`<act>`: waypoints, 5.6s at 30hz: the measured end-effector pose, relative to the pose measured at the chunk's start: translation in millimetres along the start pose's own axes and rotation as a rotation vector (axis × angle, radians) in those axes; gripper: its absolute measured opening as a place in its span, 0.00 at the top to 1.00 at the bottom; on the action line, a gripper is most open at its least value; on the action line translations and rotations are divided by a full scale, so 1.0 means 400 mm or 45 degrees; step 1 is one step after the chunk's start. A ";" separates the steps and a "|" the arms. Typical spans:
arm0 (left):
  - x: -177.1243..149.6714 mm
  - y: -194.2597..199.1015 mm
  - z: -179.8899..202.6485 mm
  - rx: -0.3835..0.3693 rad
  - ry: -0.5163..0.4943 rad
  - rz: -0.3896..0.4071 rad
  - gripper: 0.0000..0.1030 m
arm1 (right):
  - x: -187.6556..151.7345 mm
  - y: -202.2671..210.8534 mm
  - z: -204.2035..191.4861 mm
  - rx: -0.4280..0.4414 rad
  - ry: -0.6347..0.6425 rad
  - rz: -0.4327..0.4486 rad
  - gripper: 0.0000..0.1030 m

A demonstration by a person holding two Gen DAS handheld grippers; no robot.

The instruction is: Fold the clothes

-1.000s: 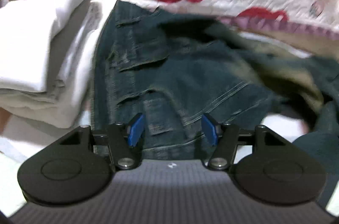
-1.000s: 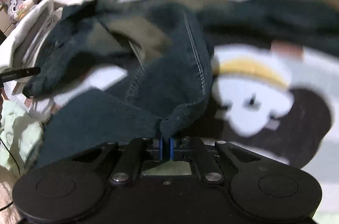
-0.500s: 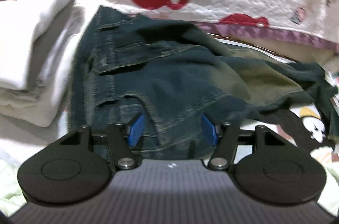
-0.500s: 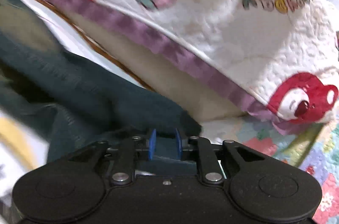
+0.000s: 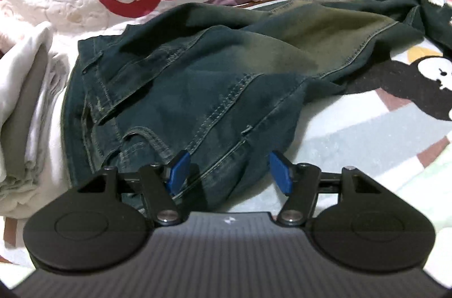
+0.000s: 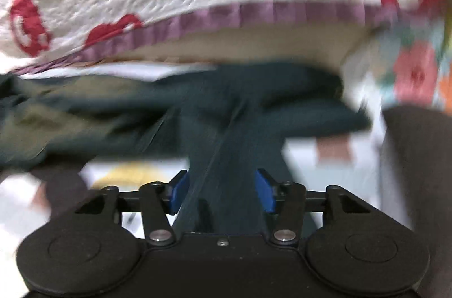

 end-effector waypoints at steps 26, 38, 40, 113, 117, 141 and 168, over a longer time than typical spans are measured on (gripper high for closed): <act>0.005 -0.071 -0.032 0.090 0.091 0.026 0.29 | 0.139 0.107 0.354 -0.289 -0.241 0.281 0.95; 0.034 0.047 -0.099 0.155 0.206 0.179 0.87 | 0.183 0.069 0.496 -0.317 -0.403 0.263 0.96; 0.034 0.083 -0.122 0.169 0.255 0.214 0.93 | 0.192 0.083 0.515 -0.334 -0.400 0.272 0.96; -0.239 -0.010 -0.335 -0.108 1.479 0.046 0.52 | -0.227 -0.215 0.360 -0.204 -1.068 0.230 0.35; -0.215 -0.014 -0.329 -0.040 1.403 0.070 0.60 | -0.196 -0.228 0.325 -0.277 -0.945 0.242 0.33; -0.097 0.274 -0.369 0.305 0.911 0.169 0.94 | -0.084 0.198 0.457 -0.198 -0.470 0.485 0.97; -0.161 0.288 -0.229 0.344 0.740 -0.230 0.71 | -0.408 0.221 0.501 0.171 -0.623 0.299 0.78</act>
Point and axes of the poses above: each gripper's, at about its wrist camera, not at the fingertips, and y roughly against the way its jaws point, z to its right, x to its top, the point moved 5 cm from there along -y, roughly the way its jaws point, and after that the axes turned 2 degrees about -z, right-handed, at the moved point
